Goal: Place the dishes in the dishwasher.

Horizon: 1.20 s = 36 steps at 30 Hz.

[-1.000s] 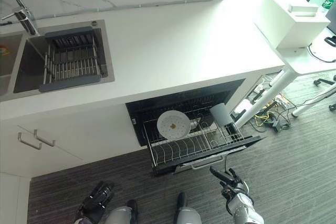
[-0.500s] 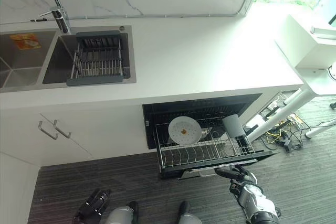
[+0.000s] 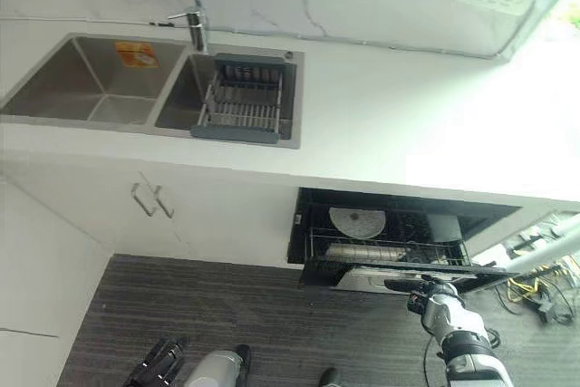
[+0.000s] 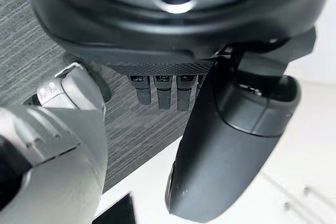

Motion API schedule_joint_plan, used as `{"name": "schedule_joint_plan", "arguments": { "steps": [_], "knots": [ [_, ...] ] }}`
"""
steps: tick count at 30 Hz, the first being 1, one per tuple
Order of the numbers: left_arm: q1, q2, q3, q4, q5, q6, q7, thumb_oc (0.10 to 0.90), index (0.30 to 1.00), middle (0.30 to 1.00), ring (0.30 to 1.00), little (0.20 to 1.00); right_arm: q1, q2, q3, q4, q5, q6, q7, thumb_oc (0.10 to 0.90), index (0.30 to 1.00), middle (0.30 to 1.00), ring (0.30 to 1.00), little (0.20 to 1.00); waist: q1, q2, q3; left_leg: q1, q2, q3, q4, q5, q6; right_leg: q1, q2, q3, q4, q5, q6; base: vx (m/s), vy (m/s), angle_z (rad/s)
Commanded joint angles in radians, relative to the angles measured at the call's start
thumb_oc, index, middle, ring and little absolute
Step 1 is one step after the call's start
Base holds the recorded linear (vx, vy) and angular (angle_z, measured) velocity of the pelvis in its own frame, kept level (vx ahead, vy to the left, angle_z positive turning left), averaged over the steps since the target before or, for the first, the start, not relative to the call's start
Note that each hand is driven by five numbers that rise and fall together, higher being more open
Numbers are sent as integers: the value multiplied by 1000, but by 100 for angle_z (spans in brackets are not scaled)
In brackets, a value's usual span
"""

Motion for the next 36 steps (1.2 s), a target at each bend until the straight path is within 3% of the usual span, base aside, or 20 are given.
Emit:
{"name": "schedule_joint_plan", "arguments": {
  "steps": [1,12,17,21,26,28,29,31,34,36],
  "knots": [
    [-13,47,-36,-20,-7,-55,-21,800,900,900,900,900,-276,-132,32,-60,-32,-152,54,800,900,900,900,900,66,16,-26,56,76,-21,-66,-3,-87,0,-36,-25,148,-123,33,161,49,59],
    [-4,109,-45,-19,26,-37,-53,800,900,900,900,900,-502,-352,41,207,6,-169,41,800,900,900,900,900,160,14,-14,20,27,-98,-66,28,-80,40,-75,-109,148,-109,60,136,17,37],
    [16,132,-53,-30,37,-31,-78,800,900,900,900,900,-588,-432,99,249,5,-165,64,800,900,900,900,900,189,29,0,-2,8,-125,-66,42,-75,35,-89,-128,148,-93,62,74,6,24],
    [18,130,-58,-39,13,-42,-101,800,900,900,900,900,-655,-425,142,251,-2,-208,78,800,900,900,900,900,190,41,6,-11,8,-122,-66,20,-79,24,-93,-109,148,-106,73,35,-14,2],
    [24,119,-61,-58,25,-47,-130,800,900,900,900,900,-592,-405,137,214,-16,-264,137,800,900,900,900,900,172,40,3,-19,11,-106,-66,39,-73,10,-99,-117,148,-83,59,-61,48,-4],
    [27,117,-65,-64,25,-39,-136,800,900,900,900,900,-519,-377,89,148,57,-287,143,800,900,900,900,900,153,38,6,-13,20,-93,-66,33,-73,6,-102,-113,148,-77,59,-26,-24,-2],
    [35,105,-49,-61,30,-29,-164,800,900,900,900,900,-349,-293,15,-15,96,-304,141,800,900,900,900,900,116,32,11,-1,32,-72,-66,24,-71,-4,-95,-93,148,-74,61,-61,-58,-14],
    [39,97,-45,-70,2,5,-191,800,900,900,900,900,-236,-220,-15,-127,99,-328,127,800,900,900,900,900,88,29,12,9,44,-53,-66,17,-69,-12,-83,-71,148,-81,59,-72,-53,-24],
    [37,71,-43,-63,26,-22,-198,800,900,900,900,900,11,-66,-38,-307,-14,-444,123,800,900,900,900,900,22,26,11,24,74,-6,-66,2,-66,-32,-57,-15,148,-98,54,-147,-55,-62],
    [31,65,-36,-82,56,-66,-202,800,900,900,900,900,220,83,-59,-395,-22,-560,242,800,900,900,900,900,-40,11,0,47,101,38,-66,-19,-65,-47,-39,22,148,-106,53,-196,-128,-78]
  ]
}}
